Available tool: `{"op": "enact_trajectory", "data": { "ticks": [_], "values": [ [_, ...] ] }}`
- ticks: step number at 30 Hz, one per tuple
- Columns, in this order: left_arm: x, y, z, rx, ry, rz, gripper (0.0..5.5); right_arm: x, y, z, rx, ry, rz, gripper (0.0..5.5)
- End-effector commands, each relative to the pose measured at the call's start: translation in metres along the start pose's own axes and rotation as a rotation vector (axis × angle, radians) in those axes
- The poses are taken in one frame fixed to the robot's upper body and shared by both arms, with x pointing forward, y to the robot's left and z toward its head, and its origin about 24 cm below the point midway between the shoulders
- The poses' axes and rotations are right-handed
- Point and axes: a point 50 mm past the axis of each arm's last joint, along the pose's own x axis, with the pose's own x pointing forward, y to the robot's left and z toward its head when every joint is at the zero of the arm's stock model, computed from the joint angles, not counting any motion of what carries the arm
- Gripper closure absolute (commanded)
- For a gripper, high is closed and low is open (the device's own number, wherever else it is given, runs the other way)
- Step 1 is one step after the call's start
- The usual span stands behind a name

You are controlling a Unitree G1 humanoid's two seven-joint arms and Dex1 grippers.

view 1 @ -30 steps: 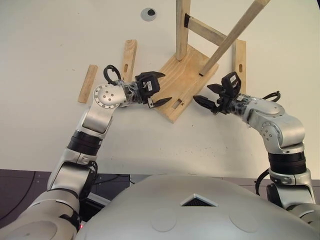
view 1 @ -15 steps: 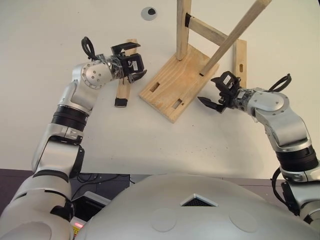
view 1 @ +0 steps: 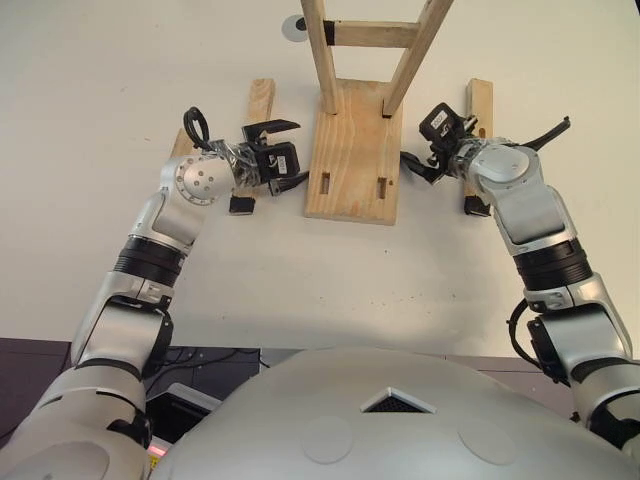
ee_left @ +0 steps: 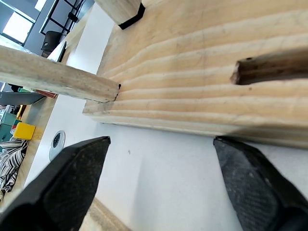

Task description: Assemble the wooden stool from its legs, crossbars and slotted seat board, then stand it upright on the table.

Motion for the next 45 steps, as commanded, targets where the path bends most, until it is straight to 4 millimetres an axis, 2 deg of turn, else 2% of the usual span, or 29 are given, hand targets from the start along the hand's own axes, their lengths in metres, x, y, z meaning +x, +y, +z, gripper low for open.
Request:
{"op": "enact_trajectory", "data": {
  "ticks": [1,3,4,7,9,11,12,14,17,19,25,26,41,44,45],
  "values": [
    [-0.001,-0.004,0.002,-0.018,-0.007,-0.016,1.53,-0.001,0.001,0.004,0.005,-0.034,0.004,1.65],
    [-0.014,0.004,0.003,-0.05,-0.012,0.037,1.53,-0.006,-0.01,0.009,0.022,-0.065,-0.033,1.65],
    [-0.026,0.013,0.004,-0.095,-0.023,0.102,1.53,-0.011,-0.017,0.014,0.036,-0.091,-0.059,1.65],
    [-0.077,0.047,0.007,-0.382,-0.155,0.377,1.53,-0.026,-0.031,0.019,0.062,-0.146,-0.103,1.65],
    [-0.11,0.058,-0.001,-0.628,-0.269,0.51,1.53,-0.034,-0.034,0.015,0.076,-0.147,-0.118,1.65],
    [-0.142,0.051,-0.028,-0.797,-0.238,0.617,1.53,-0.039,-0.038,0.009,0.091,-0.142,-0.139,1.65],
    [-0.153,0.04,-0.042,-0.843,-0.18,0.649,1.53,-0.041,-0.039,0.007,0.096,-0.139,-0.147,1.65],
    [-0.163,0.015,-0.06,-0.855,-0.051,0.634,1.53,-0.043,-0.039,0.004,0.099,-0.133,-0.153,1.65],
    [-0.165,-0.022,-0.081,-0.936,0.068,0.605,1.53,-0.044,-0.036,0.003,0.1,-0.129,-0.144,1.65],
    [-0.163,-0.039,-0.092,-0.997,0.11,0.601,1.53,-0.043,-0.036,0.002,0.097,-0.125,-0.139,1.65],
    [-0.155,-0.068,-0.107,-1.078,0.199,0.544,1.53,-0.041,-0.037,0.001,0.086,-0.112,-0.123,1.65],
    [-0.153,-0.071,-0.107,-1.087,0.202,0.53,1.73,-0.04,-0.036,0.0,0.088,-0.111,-0.12,1.65],
    [-0.145,-0.08,-0.11,-1.181,0.185,0.5,4.1,-0.037,-0.032,-0.003,0.092,-0.107,-0.107,1.65],
    [-0.144,-0.074,-0.109,-1.153,0.174,0.518,4.25,-0.038,-0.035,-0.003,0.1,-0.111,-0.115,1.65],
    [-0.143,-0.06,-0.105,-1.107,0.124,0.563,4.25,-0.04,-0.037,-0.002,0.15,-0.136,-0.112,1.65]
  ]
}}
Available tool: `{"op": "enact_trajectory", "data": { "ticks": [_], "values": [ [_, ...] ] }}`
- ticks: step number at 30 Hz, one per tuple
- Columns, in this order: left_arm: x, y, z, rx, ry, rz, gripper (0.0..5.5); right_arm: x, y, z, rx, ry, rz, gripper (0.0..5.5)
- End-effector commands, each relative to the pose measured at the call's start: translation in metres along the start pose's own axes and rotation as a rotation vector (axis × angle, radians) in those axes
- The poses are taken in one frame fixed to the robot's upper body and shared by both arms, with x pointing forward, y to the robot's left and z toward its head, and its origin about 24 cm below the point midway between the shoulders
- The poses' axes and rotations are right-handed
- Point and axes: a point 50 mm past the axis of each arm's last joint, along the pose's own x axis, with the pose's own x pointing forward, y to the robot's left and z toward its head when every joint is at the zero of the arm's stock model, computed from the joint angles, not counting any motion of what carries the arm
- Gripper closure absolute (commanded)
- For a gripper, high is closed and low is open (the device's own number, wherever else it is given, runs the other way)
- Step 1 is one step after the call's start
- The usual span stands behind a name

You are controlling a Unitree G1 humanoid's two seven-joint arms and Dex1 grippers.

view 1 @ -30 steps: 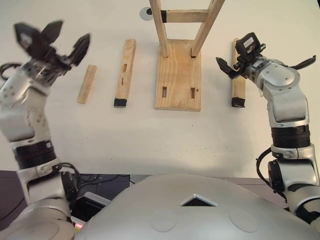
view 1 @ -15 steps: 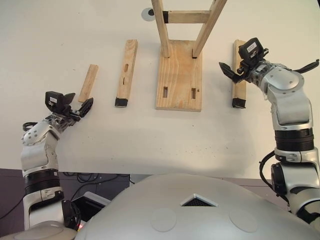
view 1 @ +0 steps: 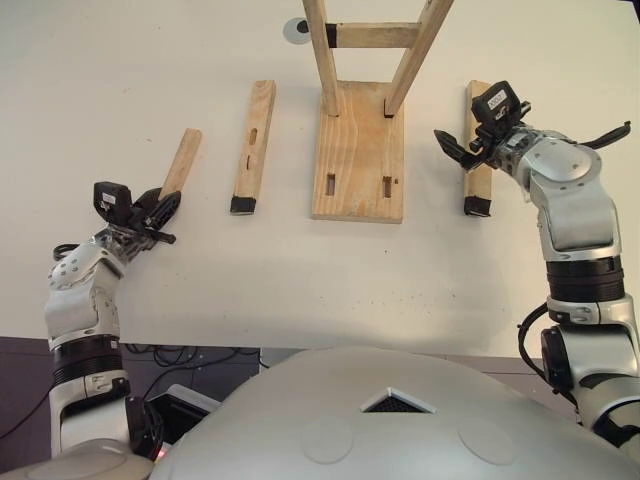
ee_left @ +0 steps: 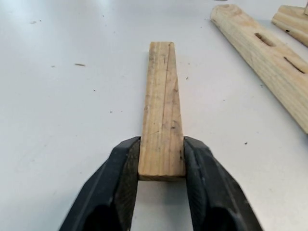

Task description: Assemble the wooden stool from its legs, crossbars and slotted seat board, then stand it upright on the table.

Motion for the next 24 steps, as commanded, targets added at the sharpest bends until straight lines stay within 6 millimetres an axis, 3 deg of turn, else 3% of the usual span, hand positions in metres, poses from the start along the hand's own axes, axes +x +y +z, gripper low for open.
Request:
{"op": "enact_trajectory", "data": {
  "ticks": [1,4,6,8,12,15,20,24],
  "values": [
    [0.011,-0.003,0.02,0.028,-0.107,0.015,4.25,-0.004,-0.006,0.007,0.114,-0.077,0.005,1.65],
    [0.021,-0.027,0.097,0.103,-0.479,-0.061,4.25,-0.025,-0.002,0.031,0.377,-0.333,0.196,1.65],
    [0.026,-0.065,0.15,0.211,-0.694,-0.187,4.25,-0.042,0.002,0.057,0.566,-0.555,0.365,1.65],
    [0.031,-0.107,0.178,0.293,-0.81,-0.322,4.25,-0.049,0.007,0.085,0.722,-0.73,0.503,1.65],
    [0.04,-0.154,0.184,0.318,-0.863,-0.453,4.25,-0.051,0.019,0.12,0.895,-0.856,0.653,1.65],
    [0.041,-0.177,0.181,0.313,-0.874,-0.516,4.25,-0.047,0.025,0.129,0.959,-0.839,0.672,1.65],
    [0.04,-0.199,0.174,0.324,-0.882,-0.582,4.25,-0.048,0.026,0.14,1.048,-0.858,0.702,1.65],
    [0.041,-0.203,0.169,0.336,-0.869,-0.598,4.25,-0.049,0.019,0.146,1.119,-0.889,0.711,1.83]
  ]
}}
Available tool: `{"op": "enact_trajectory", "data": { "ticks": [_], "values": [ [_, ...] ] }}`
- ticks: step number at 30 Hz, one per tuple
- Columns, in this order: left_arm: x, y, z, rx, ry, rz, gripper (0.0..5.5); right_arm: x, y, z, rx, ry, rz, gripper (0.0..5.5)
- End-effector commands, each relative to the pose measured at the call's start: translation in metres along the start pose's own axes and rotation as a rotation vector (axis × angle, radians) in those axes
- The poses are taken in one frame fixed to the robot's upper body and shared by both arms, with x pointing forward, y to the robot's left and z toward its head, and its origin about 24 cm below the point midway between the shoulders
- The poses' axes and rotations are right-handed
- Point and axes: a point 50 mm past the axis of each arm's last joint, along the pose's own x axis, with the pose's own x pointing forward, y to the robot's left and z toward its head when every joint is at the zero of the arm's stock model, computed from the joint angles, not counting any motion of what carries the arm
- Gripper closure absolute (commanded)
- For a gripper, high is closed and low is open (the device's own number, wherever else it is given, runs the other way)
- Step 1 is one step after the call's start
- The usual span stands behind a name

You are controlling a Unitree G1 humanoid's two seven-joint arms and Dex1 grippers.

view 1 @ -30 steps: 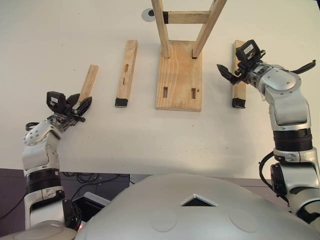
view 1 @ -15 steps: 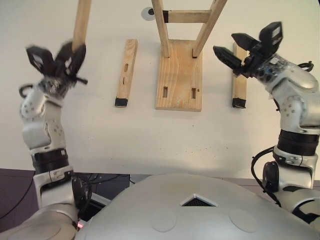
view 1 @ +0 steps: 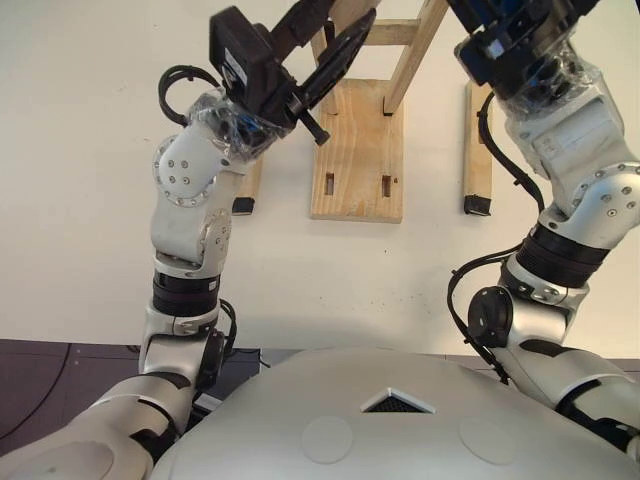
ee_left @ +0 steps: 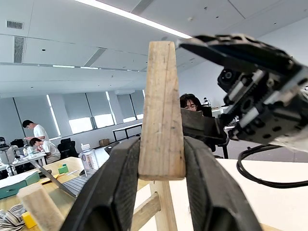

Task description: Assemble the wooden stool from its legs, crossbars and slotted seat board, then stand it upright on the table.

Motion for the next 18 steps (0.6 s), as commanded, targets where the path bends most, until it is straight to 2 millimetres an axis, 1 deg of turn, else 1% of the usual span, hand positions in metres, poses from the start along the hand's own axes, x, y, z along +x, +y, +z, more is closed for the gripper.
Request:
{"op": "enact_trajectory", "data": {
  "ticks": [1,7,11,13,18],
  "values": [
    [-0.0017,-0.0047,-0.0025,0.017,0.012,-0.013,4.25,0.0069,0.0037,0.0085,0.051,-0.05,0.021,1.96],
    [-0.0033,-0.0076,-0.0059,0.024,0.026,-0.029,4.25,0.0078,0.0046,0.0121,0.067,-0.059,0.012,2.93],
    [-0.0027,-0.0077,-0.005,0.032,0.025,-0.04,4.25,0.0072,0.0027,0.0097,0.064,-0.043,-0.007,3.57],
    [-0.0023,-0.0078,-0.0048,0.035,0.026,-0.046,4.25,0.0068,-0.0001,0.0081,0.06,-0.033,-0.029,3.98],
    [-0.0021,-0.0082,-0.0061,0.035,0.034,-0.051,4.25,0.0066,-0.0045,0.0067,0.06,-0.016,-0.053,4.71]
  ]
}}
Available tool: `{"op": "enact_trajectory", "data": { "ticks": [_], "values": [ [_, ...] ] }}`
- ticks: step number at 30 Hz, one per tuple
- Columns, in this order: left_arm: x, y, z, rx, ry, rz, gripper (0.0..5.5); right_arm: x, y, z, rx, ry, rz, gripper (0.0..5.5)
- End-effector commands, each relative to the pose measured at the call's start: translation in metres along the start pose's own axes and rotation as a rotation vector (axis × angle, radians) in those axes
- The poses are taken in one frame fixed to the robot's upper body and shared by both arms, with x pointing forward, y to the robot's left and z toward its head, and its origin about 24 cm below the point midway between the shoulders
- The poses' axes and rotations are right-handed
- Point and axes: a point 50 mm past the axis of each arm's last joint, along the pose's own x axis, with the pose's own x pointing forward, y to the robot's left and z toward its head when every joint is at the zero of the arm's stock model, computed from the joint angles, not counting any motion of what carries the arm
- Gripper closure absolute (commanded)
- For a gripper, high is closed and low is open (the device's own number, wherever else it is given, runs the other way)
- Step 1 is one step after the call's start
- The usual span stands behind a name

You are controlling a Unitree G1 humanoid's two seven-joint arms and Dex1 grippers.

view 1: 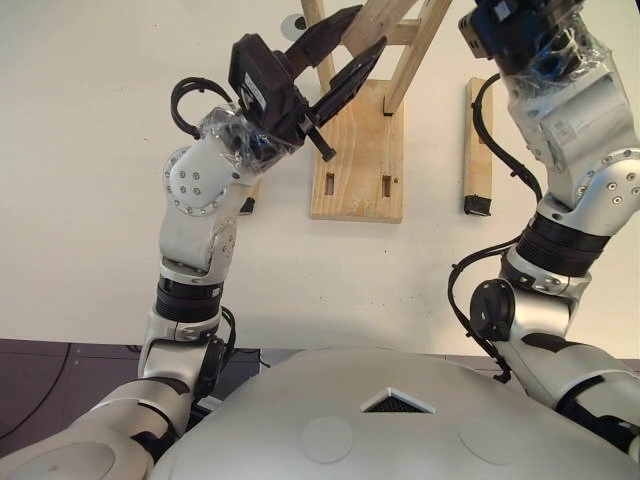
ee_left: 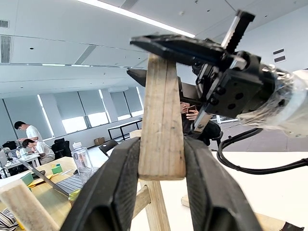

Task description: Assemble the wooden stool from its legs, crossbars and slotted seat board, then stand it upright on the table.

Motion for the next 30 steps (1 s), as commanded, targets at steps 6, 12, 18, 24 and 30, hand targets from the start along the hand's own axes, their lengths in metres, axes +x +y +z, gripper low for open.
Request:
{"op": "enact_trajectory", "data": {
  "ticks": [6,12,18,24,30],
  "values": [
    [0.001,-0.002,-0.003,0.011,0.02,-0.02,4.25,-0.001,-0.004,0.0,-0.03,0.047,-0.039,4.93],
    [0.0,-0.007,-0.008,-0.053,0.06,-0.057,3.89,-0.006,-0.01,-0.008,-0.101,0.121,-0.084,4.97],
    [-0.019,0.003,-0.043,-0.173,0.274,0.099,2.9,-0.042,-0.036,-0.004,-0.328,0.168,-0.266,5.1],
    [-0.039,0.013,-0.062,-0.215,0.377,0.269,2.52,-0.096,-0.069,0.041,-0.641,-0.061,-0.612,5.1],
    [-0.039,0.023,-0.064,-0.195,0.373,0.343,2.52,-0.114,-0.104,0.019,-0.77,-0.046,-0.798,5.1]
  ]
}}
